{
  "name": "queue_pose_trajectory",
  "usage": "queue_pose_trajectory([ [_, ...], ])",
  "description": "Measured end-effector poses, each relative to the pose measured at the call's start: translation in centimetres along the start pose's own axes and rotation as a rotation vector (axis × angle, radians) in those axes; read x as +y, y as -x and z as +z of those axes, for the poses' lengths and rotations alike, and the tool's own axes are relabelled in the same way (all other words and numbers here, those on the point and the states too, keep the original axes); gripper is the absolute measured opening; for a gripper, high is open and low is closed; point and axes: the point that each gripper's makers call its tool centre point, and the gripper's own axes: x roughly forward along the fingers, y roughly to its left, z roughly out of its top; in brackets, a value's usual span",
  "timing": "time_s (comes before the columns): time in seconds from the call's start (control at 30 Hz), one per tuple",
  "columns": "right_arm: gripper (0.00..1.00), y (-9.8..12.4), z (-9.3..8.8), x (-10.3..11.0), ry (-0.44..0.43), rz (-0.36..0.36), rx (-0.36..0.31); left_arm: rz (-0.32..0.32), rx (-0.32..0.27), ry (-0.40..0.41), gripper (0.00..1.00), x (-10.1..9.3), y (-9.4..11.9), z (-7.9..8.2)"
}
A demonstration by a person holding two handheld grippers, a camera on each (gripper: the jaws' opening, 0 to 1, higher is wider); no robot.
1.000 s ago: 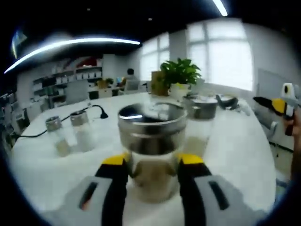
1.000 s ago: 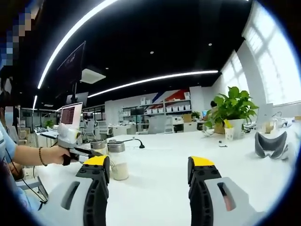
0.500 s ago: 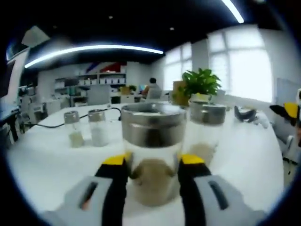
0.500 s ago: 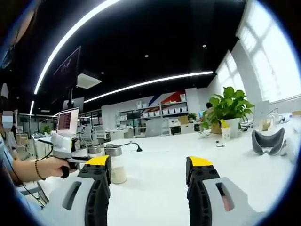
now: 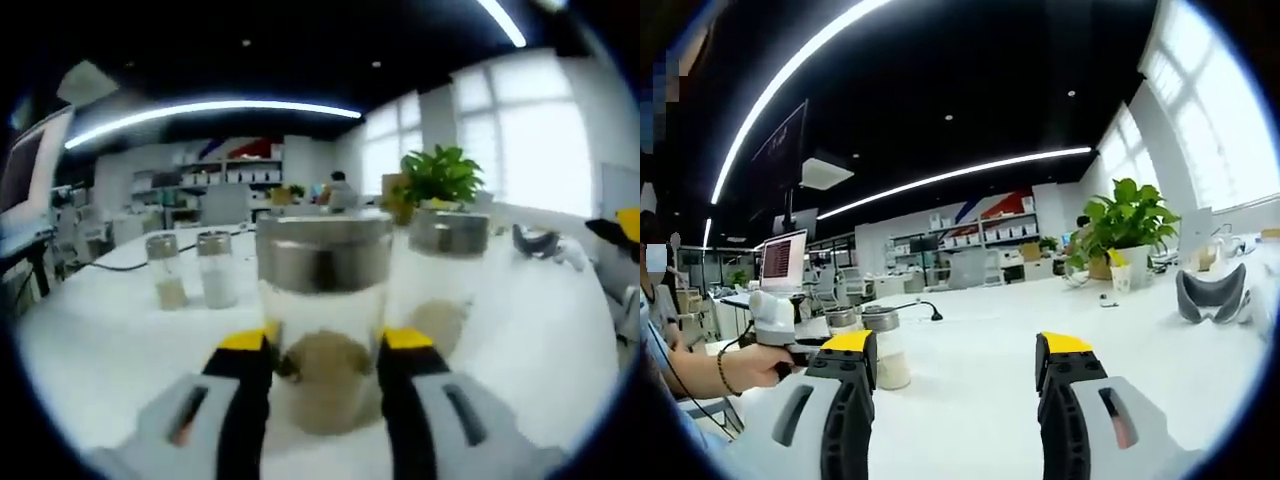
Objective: Rotate the seasoning bottle until the label or dispensing opening points toward the visible target arrow and the bottle remains upright within the marked orientation range
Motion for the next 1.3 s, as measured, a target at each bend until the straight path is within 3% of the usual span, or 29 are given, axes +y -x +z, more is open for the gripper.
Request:
queue_pose_trajectory([
  [0.03, 0.63, 0.0, 0.0, 0.0, 0.011, -0.003, 0.004, -0.008, 0.055, -0.053, 0.49, -0.2, 0.1, -0.9],
  [0.07, 0.64, 0.0, 0.1, 0.1, 0.017, -0.005, 0.002, -0.004, 0.081, -0.032, 0.58, -0.4, 0.2, -1.5],
  [0.13, 0.65, 0.1, 0.2, 0.0, 0.019, -0.008, -0.006, -0.029, 0.035, 0.018, 0.78, -0.8, 0.3, -1.0],
  [0.17, 0.65, 0.1, 0.2, 0.0, 0.017, -0.008, -0.008, -0.029, 0.002, 0.027, 0.76, -0.6, 0.6, -0.6],
  [0.23, 0.65, 0.1, 0.1, -0.2, 0.016, -0.012, -0.006, -0.051, -0.021, -0.034, 0.63, -0.3, 1.4, -0.3],
  [0.3, 0.65, 0.1, 0.0, -0.4, 0.012, -0.017, -0.002, -0.056, -0.015, -0.055, 0.65, 0.3, 2.0, -0.2],
  [0.33, 0.65, 0.1, 0.0, -0.4, 0.010, -0.018, -0.002, -0.081, -0.019, -0.049, 0.71, 0.5, 2.2, 0.0],
  [0.4, 0.65, 0.1, -0.1, -0.4, 0.008, -0.015, -0.001, -0.203, -0.028, -0.004, 0.79, 0.4, 2.1, 0.4],
  [0.5, 0.65, 0.1, -0.1, 0.0, 0.006, -0.005, -0.002, -0.425, -0.024, -0.037, 0.75, -0.1, 1.7, 0.3],
  [0.57, 0.65, 0.0, -0.2, 0.1, 0.004, 0.001, 0.001, -0.562, -0.035, 0.014, 0.76, -0.5, 1.8, 0.7],
  [0.6, 0.65, 0.0, -0.2, 0.2, 0.004, 0.002, 0.002, -0.598, -0.057, 0.020, 0.76, -0.4, 1.7, 1.1],
  [0.7, 0.65, -0.1, -0.4, 0.3, 0.010, 0.008, 0.011, -0.629, -0.084, -0.113, 0.76, 0.5, 1.3, 1.7],
  [0.77, 0.65, -0.1, -0.4, 0.4, 0.012, 0.011, 0.014, -0.686, -0.107, -0.176, 0.76, 0.3, 1.4, 2.1],
  [0.9, 0.66, -0.1, 0.2, 0.6, 0.001, 0.031, -0.022, -0.812, -0.127, -0.082, 0.83, -0.4, 1.7, 3.7],
  [1.03, 0.67, -0.1, 1.0, 0.9, -0.004, 0.054, -0.058, -0.878, -0.155, -0.107, 0.82, -0.9, 1.7, 4.5],
  [1.17, 0.67, -0.1, 1.2, 1.2, -0.016, 0.074, -0.071, -0.925, -0.129, -0.109, 0.82, -1.2, 0.8, 4.3],
  [1.27, 0.67, -0.1, 1.1, 1.1, -0.011, 0.071, -0.068, -0.977, -0.153, 0.012, 0.80, -1.5, 0.8, 5.4],
  [1.3, 0.67, -0.2, 1.1, 1.0, -0.012, 0.069, -0.068, -0.976, -0.160, 0.016, 0.77, -1.4, 0.7, 5.5],
])
